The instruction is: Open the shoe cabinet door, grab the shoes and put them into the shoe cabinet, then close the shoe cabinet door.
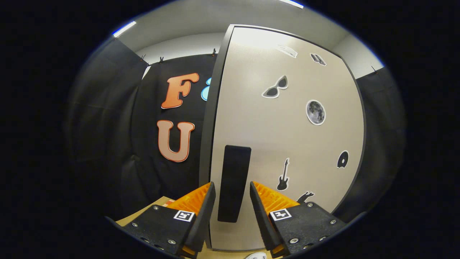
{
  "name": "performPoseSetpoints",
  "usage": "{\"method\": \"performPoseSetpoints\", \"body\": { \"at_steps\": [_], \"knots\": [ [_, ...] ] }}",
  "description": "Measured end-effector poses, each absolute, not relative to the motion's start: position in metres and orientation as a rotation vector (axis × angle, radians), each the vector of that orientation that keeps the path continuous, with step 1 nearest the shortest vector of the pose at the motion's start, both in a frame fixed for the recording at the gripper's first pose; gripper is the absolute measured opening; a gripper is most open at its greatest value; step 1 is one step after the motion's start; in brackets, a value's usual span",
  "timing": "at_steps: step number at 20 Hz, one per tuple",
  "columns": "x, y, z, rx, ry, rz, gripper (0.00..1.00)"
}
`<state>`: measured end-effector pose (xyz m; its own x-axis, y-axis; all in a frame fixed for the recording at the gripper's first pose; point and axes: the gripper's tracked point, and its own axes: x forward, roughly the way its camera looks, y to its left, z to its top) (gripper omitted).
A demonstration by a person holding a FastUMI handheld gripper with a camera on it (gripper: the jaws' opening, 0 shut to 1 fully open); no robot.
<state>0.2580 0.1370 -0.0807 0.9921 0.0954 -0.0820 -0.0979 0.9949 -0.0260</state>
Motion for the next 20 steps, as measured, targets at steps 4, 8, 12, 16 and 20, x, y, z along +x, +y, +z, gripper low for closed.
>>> {"method": "performPoseSetpoints", "body": {
  "at_steps": [4, 8, 12, 16, 20],
  "knots": [
    [0.266, 0.139, -0.086, -0.029, 0.102, 0.093, 0.47],
    [0.267, 0.138, -0.088, 0.02, 0.114, 0.079, 0.4],
    [0.266, 0.139, -0.09, 0.058, 0.153, 0.066, 0.32],
    [0.259, 0.138, -0.087, 0.061, 0.156, 0.068, 0.29],
    [0.237, 0.131, -0.084, 0.073, 0.167, 0.052, 0.29]
  ]
}}
